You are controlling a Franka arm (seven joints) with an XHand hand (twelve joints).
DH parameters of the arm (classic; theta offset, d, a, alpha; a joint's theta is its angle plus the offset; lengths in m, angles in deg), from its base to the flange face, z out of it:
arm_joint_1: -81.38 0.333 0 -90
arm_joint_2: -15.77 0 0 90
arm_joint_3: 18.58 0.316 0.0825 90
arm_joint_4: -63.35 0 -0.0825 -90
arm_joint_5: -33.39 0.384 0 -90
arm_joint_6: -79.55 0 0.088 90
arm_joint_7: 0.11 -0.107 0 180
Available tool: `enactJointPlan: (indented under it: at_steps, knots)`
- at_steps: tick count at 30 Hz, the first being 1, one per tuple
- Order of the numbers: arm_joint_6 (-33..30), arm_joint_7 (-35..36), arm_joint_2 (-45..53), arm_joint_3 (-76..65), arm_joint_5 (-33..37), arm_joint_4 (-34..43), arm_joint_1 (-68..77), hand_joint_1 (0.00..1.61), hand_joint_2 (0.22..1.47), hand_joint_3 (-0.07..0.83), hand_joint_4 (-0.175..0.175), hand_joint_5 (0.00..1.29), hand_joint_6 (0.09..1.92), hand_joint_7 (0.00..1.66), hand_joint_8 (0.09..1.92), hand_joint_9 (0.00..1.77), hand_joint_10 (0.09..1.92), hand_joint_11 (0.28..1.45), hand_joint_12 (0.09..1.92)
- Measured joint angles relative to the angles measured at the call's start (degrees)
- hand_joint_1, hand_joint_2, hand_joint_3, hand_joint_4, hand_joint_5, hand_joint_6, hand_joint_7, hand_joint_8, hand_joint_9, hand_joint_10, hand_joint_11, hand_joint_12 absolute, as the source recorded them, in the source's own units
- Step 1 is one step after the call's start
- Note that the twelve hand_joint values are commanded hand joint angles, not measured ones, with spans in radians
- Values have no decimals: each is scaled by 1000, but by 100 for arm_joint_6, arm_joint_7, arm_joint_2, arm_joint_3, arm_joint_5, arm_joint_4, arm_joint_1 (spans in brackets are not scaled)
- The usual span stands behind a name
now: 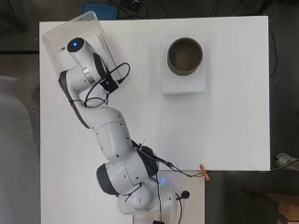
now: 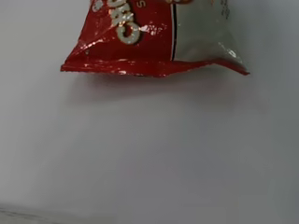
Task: Teleoperate dual arm-hand system to remove items from a box
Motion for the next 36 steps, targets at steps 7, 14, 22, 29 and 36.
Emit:
enactJointPlan:
  at_steps: [7,14,22,29,36]
  knots:
    - [33,-325,231,182,-887,0,202,284,865,-20,-48,128,87,262,87,388,87,471,87]
    - [50,-1449,253,316,-2115,-273,465,1299,1174,-4,-135,874,1088,696,1315,795,1253,627,675]
    - [401,-1262,233,341,-1925,443,581,1328,1258,-3,25,629,743,603,1549,732,1488,555,1091]
    - [44,-793,-998,11,-892,306,505,1093,1249,0,-32,731,1234,793,1587,941,1669,650,1576]
    - [-1061,-637,-3733,-520,-711,-2738,381,923,1225,-1,175,773,1294,949,1920,1244,1917,974,1871]
